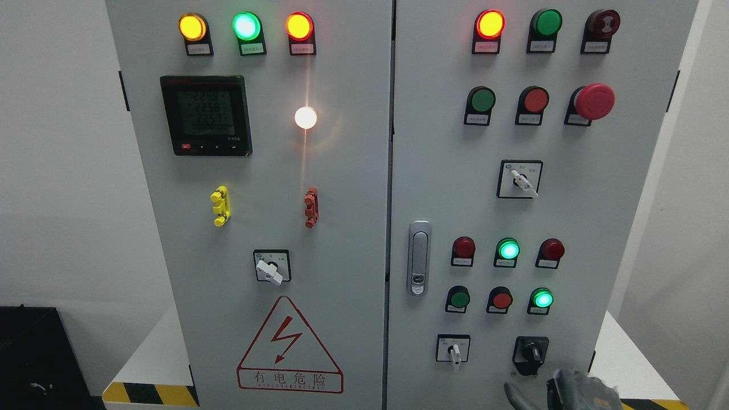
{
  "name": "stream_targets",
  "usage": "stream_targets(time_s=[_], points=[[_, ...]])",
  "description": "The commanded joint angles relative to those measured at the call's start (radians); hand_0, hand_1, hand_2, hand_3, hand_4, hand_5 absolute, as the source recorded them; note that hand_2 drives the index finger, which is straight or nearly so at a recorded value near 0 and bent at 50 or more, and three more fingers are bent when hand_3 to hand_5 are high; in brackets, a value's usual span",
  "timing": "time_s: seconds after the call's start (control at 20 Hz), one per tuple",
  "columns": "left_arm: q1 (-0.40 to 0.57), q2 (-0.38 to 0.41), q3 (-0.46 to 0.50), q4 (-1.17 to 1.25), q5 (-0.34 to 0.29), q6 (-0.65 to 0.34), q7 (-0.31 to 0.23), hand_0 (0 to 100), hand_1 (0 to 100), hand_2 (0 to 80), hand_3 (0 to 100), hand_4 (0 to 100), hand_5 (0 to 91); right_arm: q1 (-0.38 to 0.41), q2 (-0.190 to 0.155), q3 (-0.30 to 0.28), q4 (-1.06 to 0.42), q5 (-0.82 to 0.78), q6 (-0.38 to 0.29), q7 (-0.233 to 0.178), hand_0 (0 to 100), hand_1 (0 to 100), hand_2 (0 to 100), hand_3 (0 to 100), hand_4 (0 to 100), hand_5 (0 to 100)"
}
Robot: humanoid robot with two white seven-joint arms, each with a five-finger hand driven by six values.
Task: Flip black knob to close circuit
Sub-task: 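Reach the right hand up to the black rotary knob, then grip the black knob with the right hand and twist it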
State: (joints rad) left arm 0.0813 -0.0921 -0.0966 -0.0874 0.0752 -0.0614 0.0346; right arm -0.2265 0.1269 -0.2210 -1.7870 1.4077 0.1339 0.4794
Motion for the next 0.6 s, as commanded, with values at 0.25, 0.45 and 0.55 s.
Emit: stream_targets(time_s=[0.25,0.45,0.55], points=[[0.000,0.000,0.000,0.000,0.000,0.000,0.001,12,56,0.0,0,0,0.0,-0.043,0.002,-0.026,0.021,0.045,0.010,-0.001,0,0,95,100,99,99],[0.000,0.000,0.000,0.000,0.000,0.000,0.001,12,56,0.0,0,0,0.0,-0.045,0.002,-0.024,0.026,0.047,0.015,-0.004,0,0,95,100,99,99],[0.000,0.000,0.000,0.000,0.000,0.000,0.001,12,56,0.0,0,0,0.0,-0.045,0.003,-0.024,0.029,0.047,0.015,-0.005,0,0,95,100,99,99]])
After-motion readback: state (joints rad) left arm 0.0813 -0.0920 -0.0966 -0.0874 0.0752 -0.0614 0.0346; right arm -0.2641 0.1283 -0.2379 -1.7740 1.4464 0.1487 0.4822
